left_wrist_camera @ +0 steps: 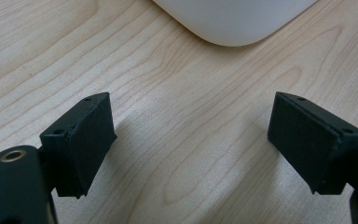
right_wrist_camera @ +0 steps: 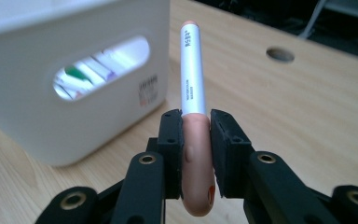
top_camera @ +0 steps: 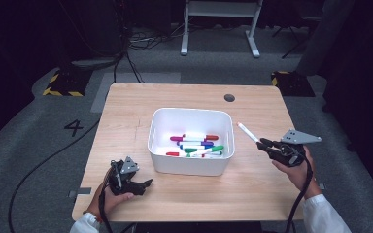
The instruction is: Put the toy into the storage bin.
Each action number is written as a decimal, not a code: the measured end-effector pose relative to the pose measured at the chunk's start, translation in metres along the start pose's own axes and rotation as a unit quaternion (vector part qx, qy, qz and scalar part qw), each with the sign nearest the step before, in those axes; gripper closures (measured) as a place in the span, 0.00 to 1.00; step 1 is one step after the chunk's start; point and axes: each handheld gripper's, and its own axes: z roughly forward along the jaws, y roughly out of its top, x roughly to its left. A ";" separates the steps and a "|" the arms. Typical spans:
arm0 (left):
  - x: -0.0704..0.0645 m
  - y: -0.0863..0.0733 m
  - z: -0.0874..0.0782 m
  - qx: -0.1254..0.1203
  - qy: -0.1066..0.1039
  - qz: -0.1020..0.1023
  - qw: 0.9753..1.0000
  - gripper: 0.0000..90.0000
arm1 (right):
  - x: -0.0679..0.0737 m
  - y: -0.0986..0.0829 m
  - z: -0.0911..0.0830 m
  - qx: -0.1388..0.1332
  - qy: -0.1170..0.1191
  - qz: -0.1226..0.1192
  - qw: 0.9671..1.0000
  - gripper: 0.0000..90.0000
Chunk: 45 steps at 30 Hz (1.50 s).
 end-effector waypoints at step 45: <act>0.000 0.000 0.000 0.002 -0.001 0.000 1.000 0.16 | 0.096 0.112 0.111 0.138 0.213 -0.174 0.951 0.84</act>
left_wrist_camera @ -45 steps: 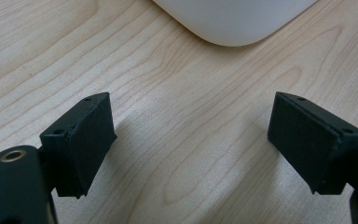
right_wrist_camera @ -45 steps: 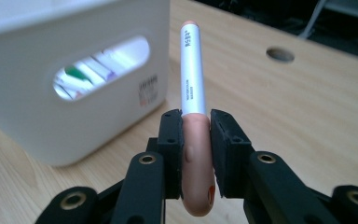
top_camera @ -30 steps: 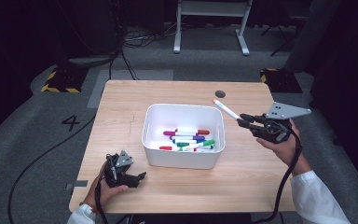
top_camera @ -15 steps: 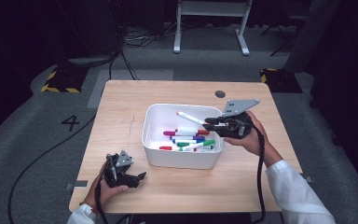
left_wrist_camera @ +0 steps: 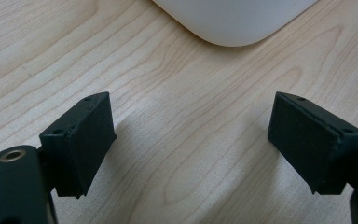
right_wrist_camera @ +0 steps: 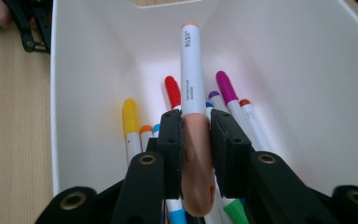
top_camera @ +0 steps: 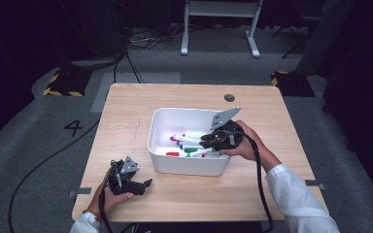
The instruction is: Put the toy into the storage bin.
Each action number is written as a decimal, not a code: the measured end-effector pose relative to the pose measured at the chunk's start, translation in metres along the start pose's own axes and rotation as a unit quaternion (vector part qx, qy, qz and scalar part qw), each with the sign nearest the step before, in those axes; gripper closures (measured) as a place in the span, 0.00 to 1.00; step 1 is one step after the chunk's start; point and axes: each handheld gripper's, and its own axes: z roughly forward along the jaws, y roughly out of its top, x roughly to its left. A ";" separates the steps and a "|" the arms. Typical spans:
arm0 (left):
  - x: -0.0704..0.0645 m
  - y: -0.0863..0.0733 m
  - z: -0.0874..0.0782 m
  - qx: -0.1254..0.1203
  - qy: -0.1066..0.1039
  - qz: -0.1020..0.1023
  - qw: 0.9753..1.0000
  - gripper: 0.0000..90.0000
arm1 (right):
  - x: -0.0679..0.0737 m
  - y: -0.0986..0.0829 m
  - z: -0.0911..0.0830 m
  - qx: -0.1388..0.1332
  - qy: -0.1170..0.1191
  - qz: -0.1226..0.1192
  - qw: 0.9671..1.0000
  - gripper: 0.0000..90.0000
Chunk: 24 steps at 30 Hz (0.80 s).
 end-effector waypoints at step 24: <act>0.000 0.000 0.000 0.000 0.000 0.000 1.000 0.16 | 0.005 -0.007 0.000 0.012 -0.013 -0.006 1.000 0.65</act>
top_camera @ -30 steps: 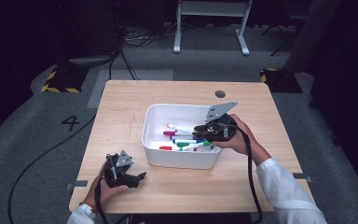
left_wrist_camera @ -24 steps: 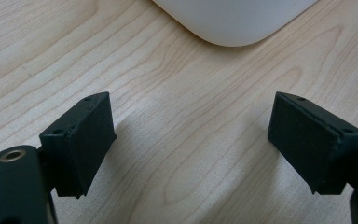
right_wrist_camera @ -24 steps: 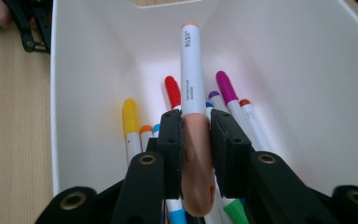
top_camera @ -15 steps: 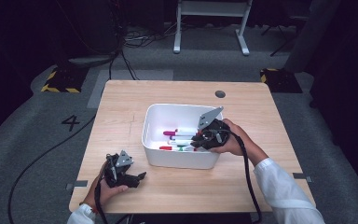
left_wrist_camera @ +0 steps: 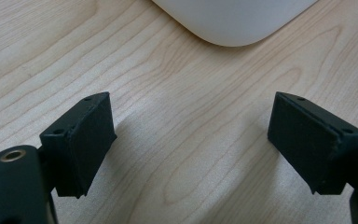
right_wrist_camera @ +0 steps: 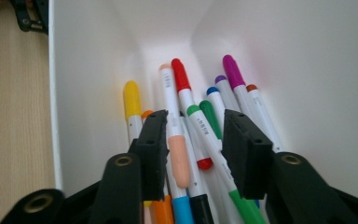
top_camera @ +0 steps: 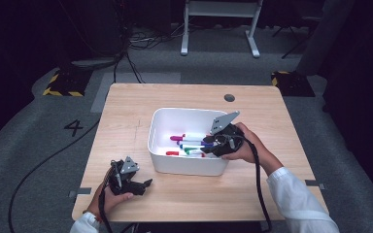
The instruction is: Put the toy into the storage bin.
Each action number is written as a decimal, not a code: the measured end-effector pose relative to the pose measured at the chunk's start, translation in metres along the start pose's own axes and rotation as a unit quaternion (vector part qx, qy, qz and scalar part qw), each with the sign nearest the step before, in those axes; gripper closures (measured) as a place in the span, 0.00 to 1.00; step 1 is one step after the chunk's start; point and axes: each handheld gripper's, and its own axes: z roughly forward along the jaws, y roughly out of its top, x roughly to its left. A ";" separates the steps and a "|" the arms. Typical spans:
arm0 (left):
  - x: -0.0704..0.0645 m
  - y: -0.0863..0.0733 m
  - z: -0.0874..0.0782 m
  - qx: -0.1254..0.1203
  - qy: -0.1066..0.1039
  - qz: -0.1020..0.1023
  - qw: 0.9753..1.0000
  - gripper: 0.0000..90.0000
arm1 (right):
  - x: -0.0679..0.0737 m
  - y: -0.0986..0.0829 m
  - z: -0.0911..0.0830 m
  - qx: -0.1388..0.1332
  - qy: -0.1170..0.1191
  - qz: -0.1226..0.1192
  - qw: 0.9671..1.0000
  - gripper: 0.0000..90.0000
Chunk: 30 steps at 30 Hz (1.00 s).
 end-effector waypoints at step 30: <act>0.000 0.000 0.000 0.000 0.000 0.000 1.000 0.16 | 0.000 -0.054 -0.090 -0.080 -0.172 0.068 0.979 0.24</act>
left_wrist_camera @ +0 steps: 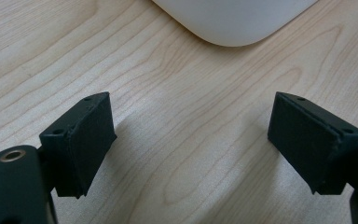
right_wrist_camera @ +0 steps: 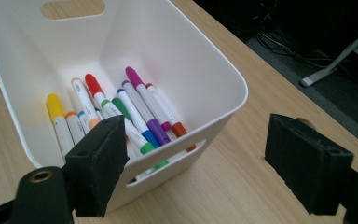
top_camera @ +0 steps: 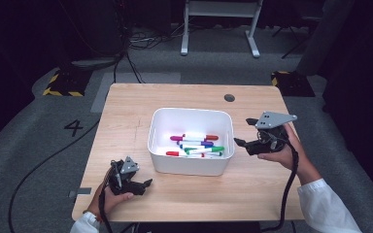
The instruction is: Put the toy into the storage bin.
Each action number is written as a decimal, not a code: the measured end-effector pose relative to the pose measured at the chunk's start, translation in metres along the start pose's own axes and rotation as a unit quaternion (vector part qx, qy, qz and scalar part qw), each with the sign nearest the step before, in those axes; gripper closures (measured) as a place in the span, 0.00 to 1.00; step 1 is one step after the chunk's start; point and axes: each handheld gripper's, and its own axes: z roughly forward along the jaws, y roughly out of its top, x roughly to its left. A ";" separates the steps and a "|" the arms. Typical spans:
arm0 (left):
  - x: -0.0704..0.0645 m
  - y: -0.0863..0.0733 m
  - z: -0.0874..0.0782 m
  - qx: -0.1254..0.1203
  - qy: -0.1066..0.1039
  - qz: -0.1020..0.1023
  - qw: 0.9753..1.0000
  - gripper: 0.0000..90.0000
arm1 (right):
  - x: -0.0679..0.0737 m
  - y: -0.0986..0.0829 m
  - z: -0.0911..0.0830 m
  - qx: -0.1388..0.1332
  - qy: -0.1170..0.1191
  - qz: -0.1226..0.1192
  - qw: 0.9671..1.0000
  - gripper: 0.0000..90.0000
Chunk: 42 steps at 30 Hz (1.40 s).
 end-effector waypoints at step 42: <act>0.001 0.000 0.000 0.001 -0.005 0.002 1.000 0.16 | 0.011 -0.155 0.018 0.127 -0.045 0.066 0.989 0.24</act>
